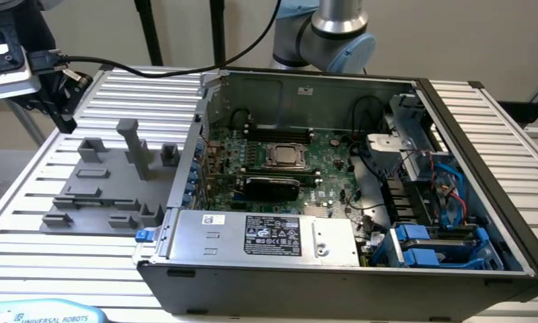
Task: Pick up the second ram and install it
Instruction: 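Pick up the second ram and move it above second insertion slot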
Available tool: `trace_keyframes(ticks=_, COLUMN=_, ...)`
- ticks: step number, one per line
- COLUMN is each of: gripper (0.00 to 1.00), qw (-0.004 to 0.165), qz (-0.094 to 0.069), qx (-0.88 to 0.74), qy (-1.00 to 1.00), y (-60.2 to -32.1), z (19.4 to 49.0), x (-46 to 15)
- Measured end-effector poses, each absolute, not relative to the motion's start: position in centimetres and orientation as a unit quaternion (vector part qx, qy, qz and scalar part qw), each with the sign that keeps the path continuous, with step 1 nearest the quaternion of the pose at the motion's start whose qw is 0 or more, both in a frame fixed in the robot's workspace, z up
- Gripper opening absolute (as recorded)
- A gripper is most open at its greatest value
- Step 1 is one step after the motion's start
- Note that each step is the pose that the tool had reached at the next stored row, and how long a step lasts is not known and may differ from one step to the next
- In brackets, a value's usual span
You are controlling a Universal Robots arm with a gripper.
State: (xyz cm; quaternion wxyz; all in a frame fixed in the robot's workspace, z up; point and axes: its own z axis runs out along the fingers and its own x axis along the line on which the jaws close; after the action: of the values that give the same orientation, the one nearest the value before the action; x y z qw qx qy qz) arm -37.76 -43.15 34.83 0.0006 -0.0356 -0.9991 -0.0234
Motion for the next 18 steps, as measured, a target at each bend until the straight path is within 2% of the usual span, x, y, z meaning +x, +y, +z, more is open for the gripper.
trace_keyframes(ticks=6, gripper=0.11, qw=0.001, qz=-0.023, qx=-0.032, qy=-0.999, y=-43.09, z=34.80, x=-37.77)
trace_keyframes(ticks=18, gripper=0.11, qw=0.003, qz=-0.023, qx=0.076, qy=-0.997, y=-43.09, z=34.39, x=-37.76)
